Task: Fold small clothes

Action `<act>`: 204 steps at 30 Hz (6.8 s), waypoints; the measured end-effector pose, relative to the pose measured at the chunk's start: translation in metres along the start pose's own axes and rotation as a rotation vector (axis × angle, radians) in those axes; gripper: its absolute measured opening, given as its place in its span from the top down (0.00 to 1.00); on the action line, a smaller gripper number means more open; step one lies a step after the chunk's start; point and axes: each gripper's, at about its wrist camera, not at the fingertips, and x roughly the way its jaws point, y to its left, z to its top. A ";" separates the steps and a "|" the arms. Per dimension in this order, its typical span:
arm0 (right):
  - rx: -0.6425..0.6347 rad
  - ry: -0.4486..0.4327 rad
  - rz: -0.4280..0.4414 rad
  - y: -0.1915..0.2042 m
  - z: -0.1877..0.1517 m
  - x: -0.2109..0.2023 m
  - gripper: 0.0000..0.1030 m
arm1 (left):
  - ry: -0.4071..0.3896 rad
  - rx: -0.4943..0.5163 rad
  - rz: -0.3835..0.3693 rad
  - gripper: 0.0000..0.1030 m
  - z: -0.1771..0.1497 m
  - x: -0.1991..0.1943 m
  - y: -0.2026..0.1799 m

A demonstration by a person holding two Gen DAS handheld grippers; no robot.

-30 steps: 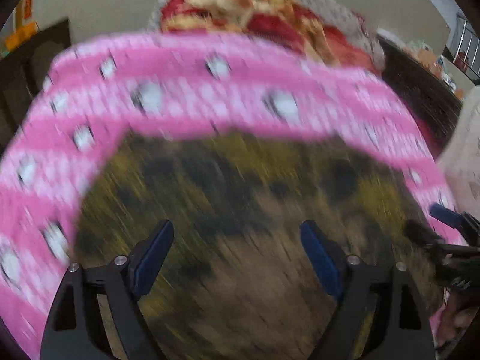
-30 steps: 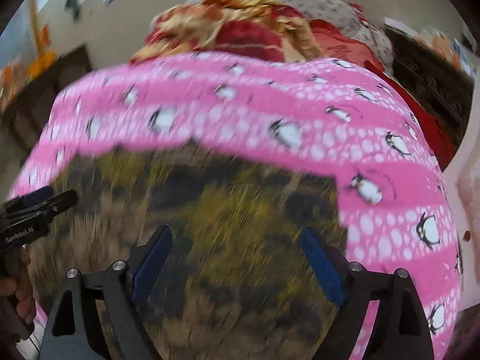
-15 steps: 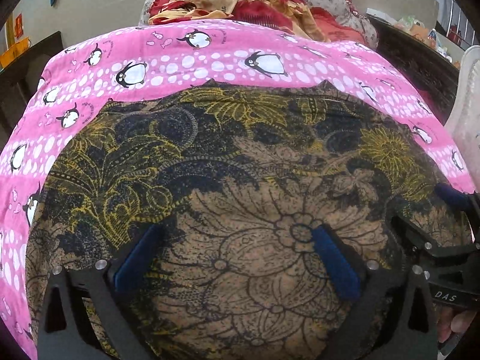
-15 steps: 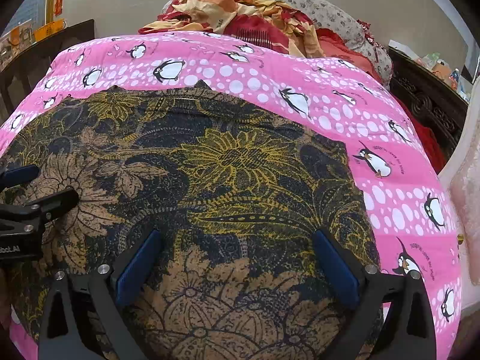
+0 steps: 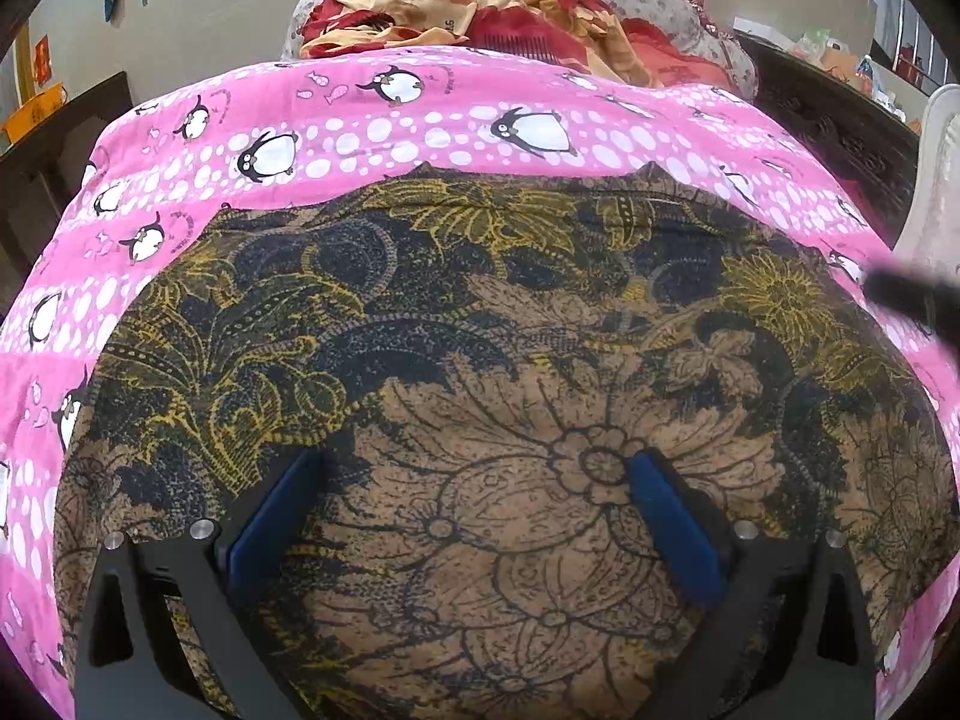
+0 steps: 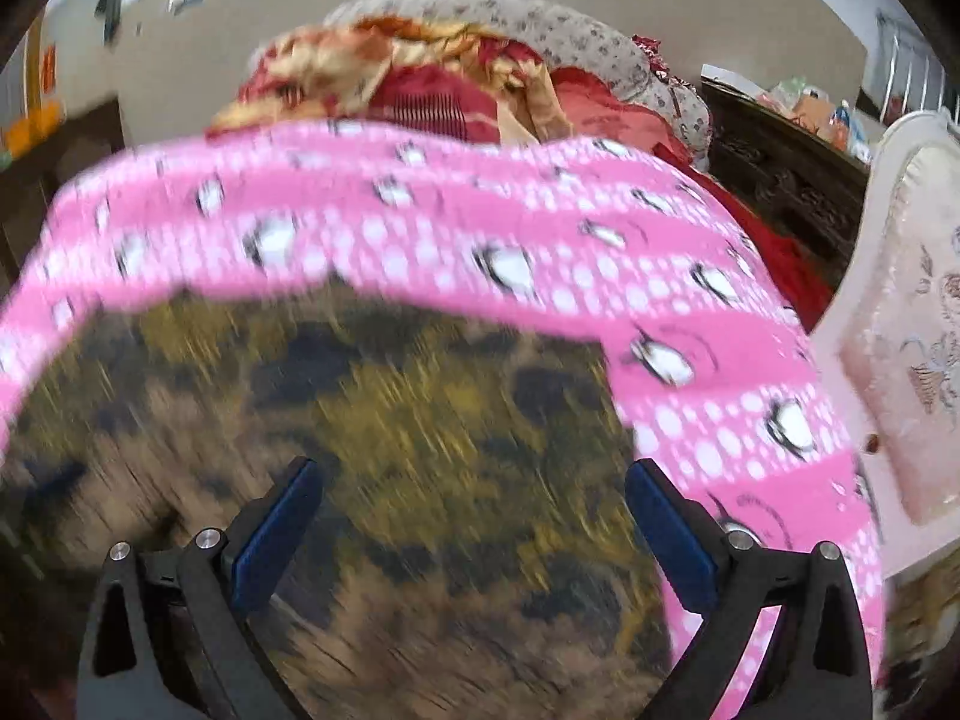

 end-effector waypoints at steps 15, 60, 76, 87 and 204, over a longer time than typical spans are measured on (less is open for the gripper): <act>0.068 0.100 0.114 0.024 -0.009 0.088 0.00 | 0.009 -0.002 0.006 0.00 0.002 0.000 0.000; -0.031 0.166 0.082 0.044 0.009 0.083 0.00 | 0.007 -0.697 -0.324 0.65 -0.078 -0.057 0.159; -0.284 0.523 0.665 0.286 0.101 0.075 0.00 | -0.127 -0.500 -0.151 0.91 -0.076 -0.091 0.135; -0.574 0.608 0.480 0.356 0.093 0.097 0.29 | -0.240 -0.260 -0.165 0.91 -0.056 -0.115 0.085; -0.285 0.011 0.517 -0.142 0.054 -0.029 0.54 | -0.065 0.148 -0.481 0.70 -0.051 -0.120 -0.147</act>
